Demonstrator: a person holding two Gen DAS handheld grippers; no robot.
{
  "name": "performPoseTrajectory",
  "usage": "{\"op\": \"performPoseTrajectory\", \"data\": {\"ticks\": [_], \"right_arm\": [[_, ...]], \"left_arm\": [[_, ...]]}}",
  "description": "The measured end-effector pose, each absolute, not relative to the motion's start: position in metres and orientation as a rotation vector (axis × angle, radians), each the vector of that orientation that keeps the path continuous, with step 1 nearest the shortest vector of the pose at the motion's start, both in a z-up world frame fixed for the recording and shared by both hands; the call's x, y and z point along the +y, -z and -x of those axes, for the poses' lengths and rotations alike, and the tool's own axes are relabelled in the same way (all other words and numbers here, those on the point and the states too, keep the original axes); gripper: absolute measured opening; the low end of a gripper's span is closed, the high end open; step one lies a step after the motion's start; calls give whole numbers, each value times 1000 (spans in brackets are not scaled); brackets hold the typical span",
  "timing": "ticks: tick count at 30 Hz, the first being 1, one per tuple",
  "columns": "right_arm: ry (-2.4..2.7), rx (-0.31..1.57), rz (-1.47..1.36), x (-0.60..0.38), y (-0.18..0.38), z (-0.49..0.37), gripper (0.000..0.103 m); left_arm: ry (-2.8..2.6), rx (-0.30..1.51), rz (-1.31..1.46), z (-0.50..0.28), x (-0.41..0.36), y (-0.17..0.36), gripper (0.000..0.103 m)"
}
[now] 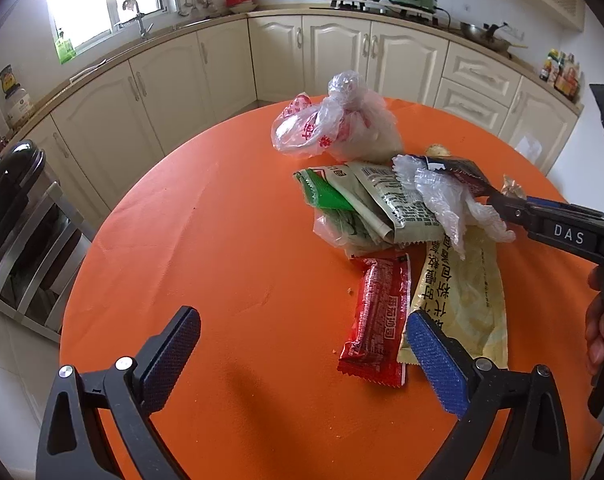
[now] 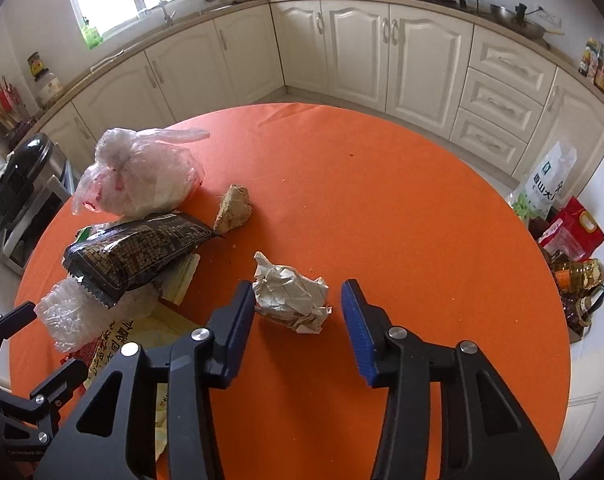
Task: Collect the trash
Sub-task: 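Grasp the crumpled paper with the right tool while the left tool grasps the red packet, then carry the crumpled paper and red packet over the blue bin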
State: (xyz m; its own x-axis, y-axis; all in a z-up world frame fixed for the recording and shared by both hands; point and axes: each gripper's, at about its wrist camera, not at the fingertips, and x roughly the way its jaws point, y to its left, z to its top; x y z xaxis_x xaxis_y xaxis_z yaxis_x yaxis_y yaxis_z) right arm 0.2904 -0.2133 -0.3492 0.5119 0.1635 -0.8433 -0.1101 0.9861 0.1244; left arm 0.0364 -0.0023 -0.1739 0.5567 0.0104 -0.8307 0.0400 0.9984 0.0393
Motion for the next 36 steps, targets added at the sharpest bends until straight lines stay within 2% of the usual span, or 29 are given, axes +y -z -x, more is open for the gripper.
{"op": "performPoseTrajectory", "data": {"ticks": [1, 4, 7, 9, 13, 14, 15, 29, 36], "right_arm": [[-163, 1018, -56, -213, 349, -290, 37], [-172, 1017, -67, -214, 350, -289, 35], [-178, 1015, -68, -215, 349, -287, 35], [-181, 1014, -71, -215, 348, -284, 35], [-182, 1008, -81, -214, 344, -278, 35], [-182, 1005, -82, -214, 342, -276, 35], [-183, 1003, -84, -214, 341, -275, 35], [-179, 964, -118, -231, 315, -247, 34], [-179, 921, -127, -237, 293, -220, 35]], "left_arm": [[21, 981, -64, -40, -3, 176, 100], [42, 983, -61, -46, -3, 183, 98], [105, 994, -36, -51, 0, 190, 83], [133, 987, -47, -55, 0, 190, 67], [184, 979, -21, -61, 2, 191, 42], [201, 980, -14, -65, 3, 192, 28], [225, 986, -1, -67, 4, 193, 7], [260, 928, 27, -64, 22, 179, 4], [235, 858, 16, -35, 27, 158, 4]]}}
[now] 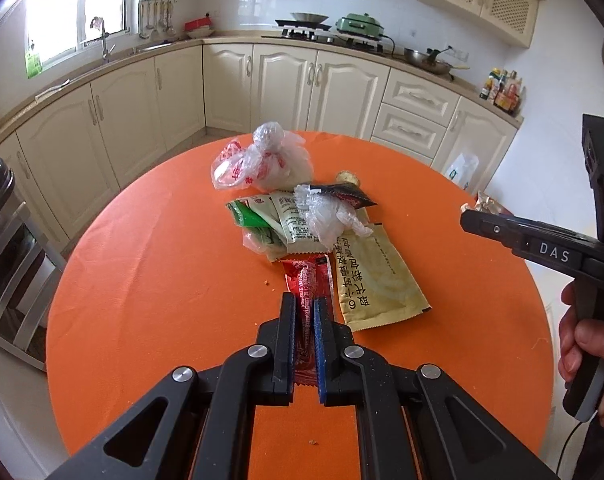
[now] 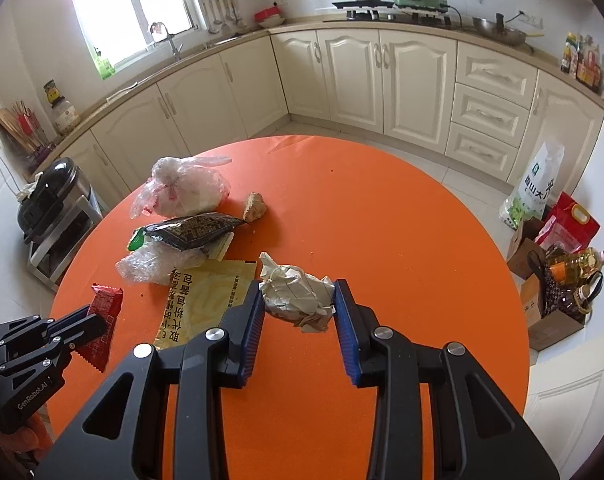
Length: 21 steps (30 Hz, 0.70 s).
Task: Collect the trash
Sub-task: 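Carry the crumpled paper and red packet over the blue bin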
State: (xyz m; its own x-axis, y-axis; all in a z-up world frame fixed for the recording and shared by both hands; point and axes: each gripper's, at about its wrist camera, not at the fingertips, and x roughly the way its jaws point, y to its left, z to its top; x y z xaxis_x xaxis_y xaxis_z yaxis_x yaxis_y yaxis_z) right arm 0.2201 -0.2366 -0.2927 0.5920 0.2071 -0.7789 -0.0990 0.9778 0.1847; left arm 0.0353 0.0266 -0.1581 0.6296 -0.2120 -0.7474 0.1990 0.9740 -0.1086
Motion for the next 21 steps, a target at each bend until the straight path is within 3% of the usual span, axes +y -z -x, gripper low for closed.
{"op": "performPoseTrajectory", "data": {"ticks": [21], "right_arm": [[-53, 675, -179, -314, 189, -100, 35]], "left_arm": [[456, 556, -35, 52, -78, 70, 4]]}}
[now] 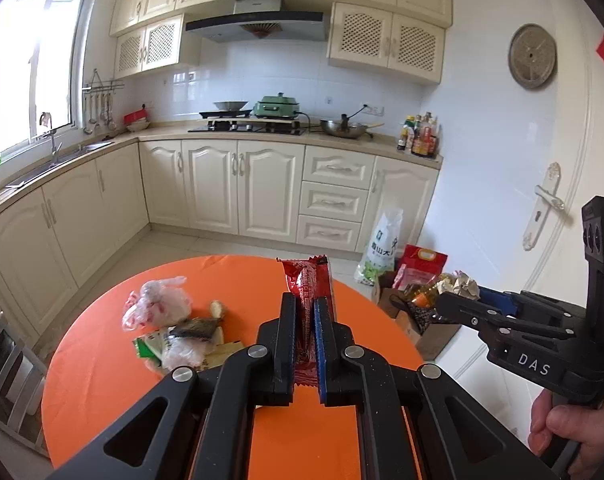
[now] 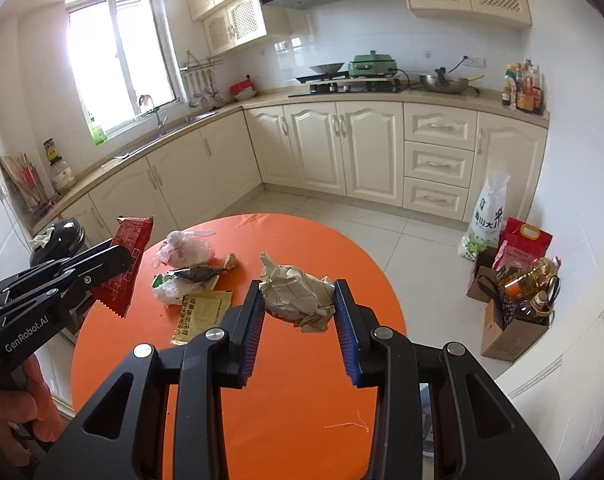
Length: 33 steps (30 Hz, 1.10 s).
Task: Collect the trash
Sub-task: 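Carry the crumpled paper and red packet over the blue bin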
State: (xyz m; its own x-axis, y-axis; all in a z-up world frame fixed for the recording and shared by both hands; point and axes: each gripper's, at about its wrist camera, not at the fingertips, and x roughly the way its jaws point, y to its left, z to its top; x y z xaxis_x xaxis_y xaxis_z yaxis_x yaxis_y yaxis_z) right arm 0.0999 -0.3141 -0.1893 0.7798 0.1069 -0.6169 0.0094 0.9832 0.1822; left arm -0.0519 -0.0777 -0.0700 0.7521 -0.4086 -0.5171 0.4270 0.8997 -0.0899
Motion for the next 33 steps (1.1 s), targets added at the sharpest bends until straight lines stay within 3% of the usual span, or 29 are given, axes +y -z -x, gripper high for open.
{"op": "performPoseTrajectory", "data": {"ticks": [8, 18, 33], "right_arm": [[71, 640, -224, -381, 178, -62, 34], [257, 678, -299, -479, 204, -31, 35], [407, 874, -501, -590, 334, -36, 35]], "left_arm": [[573, 544, -54, 30, -123, 71, 4], [740, 631, -83, -6, -197, 81, 4], [927, 1047, -246, -100, -365, 185, 4]]}}
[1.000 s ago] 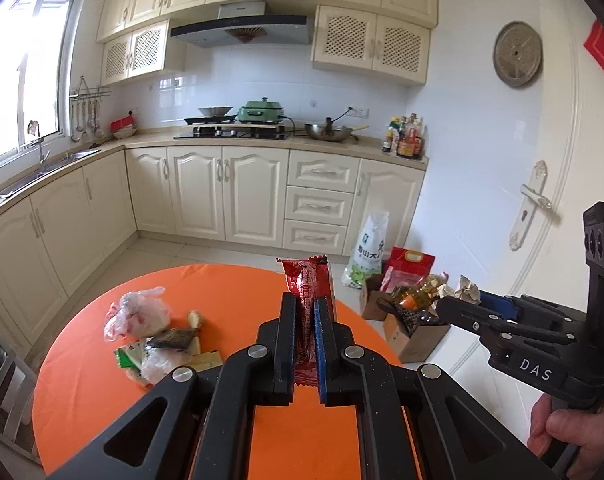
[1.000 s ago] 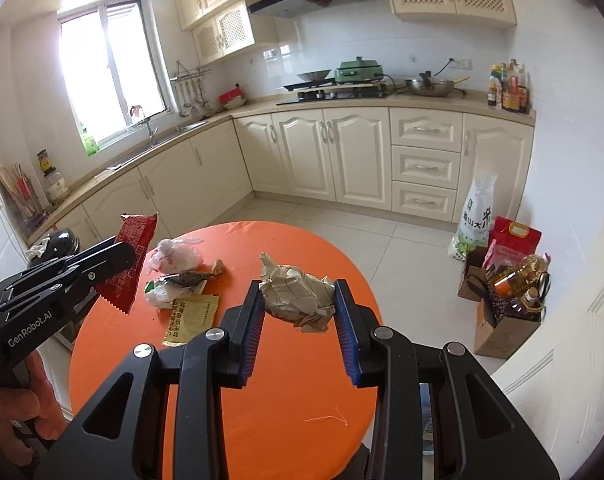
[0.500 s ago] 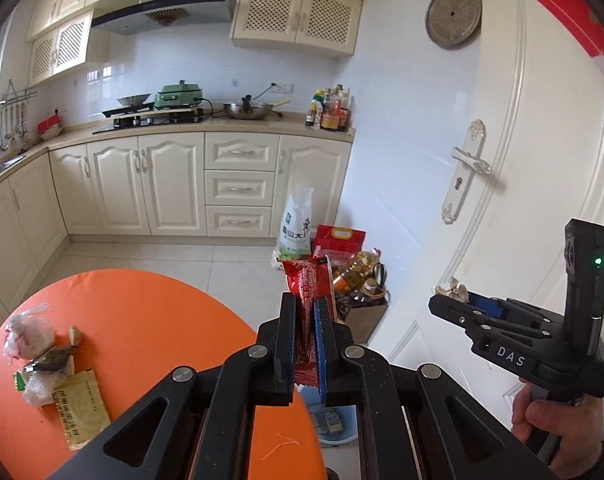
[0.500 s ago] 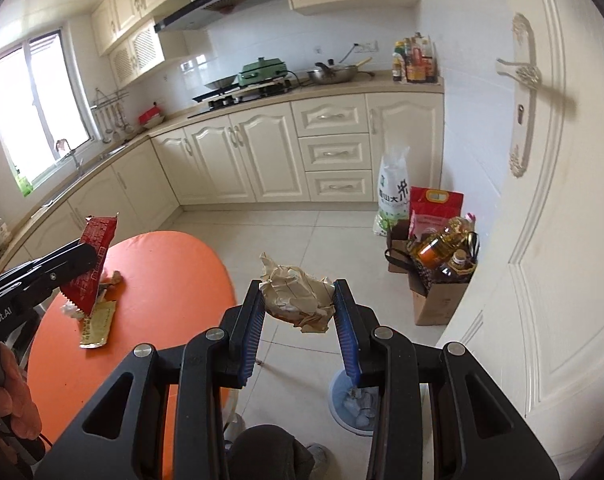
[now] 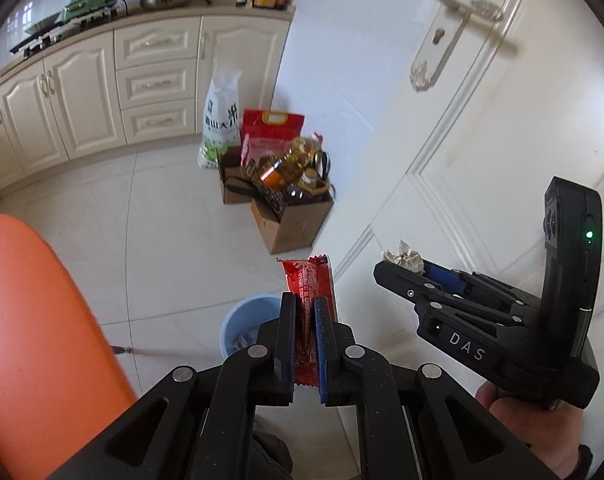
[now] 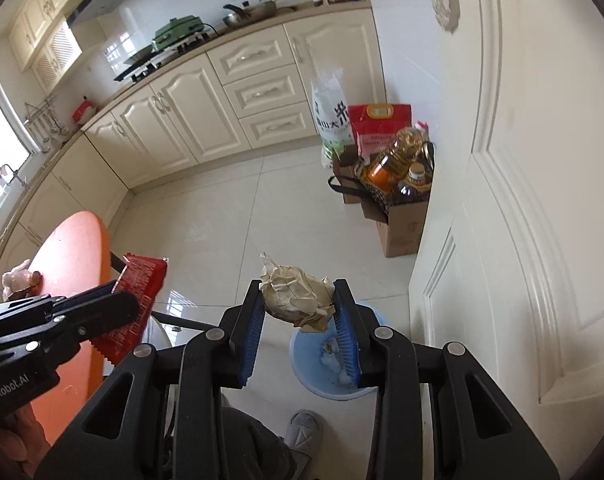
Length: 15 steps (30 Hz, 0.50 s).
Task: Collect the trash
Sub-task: 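Carry the crumpled paper and red packet over the blue bin, then open both tools to drop the paper and red packet into the bin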
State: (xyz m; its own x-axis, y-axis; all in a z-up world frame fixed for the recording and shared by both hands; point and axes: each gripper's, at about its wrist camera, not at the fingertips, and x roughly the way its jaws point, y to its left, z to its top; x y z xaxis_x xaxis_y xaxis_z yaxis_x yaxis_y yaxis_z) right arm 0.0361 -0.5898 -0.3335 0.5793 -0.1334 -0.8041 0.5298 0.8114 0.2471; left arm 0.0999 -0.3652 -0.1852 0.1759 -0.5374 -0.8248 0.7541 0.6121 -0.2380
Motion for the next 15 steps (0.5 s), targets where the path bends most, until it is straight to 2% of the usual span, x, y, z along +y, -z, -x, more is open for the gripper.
{"op": "performPoseTrajectory", "data": {"ticks": [6, 14, 15], "right_arm": [[435, 964, -589, -622, 395, -46, 35], [428, 1029, -650, -642, 442, -59, 37], [426, 1030, -658, -644, 445, -60, 37]], "left_arm": [[927, 1188, -334, -134, -427, 237, 4], [889, 1282, -407, -171, -514, 279, 6], [878, 1291, -412, -174, -518, 282, 11]]}}
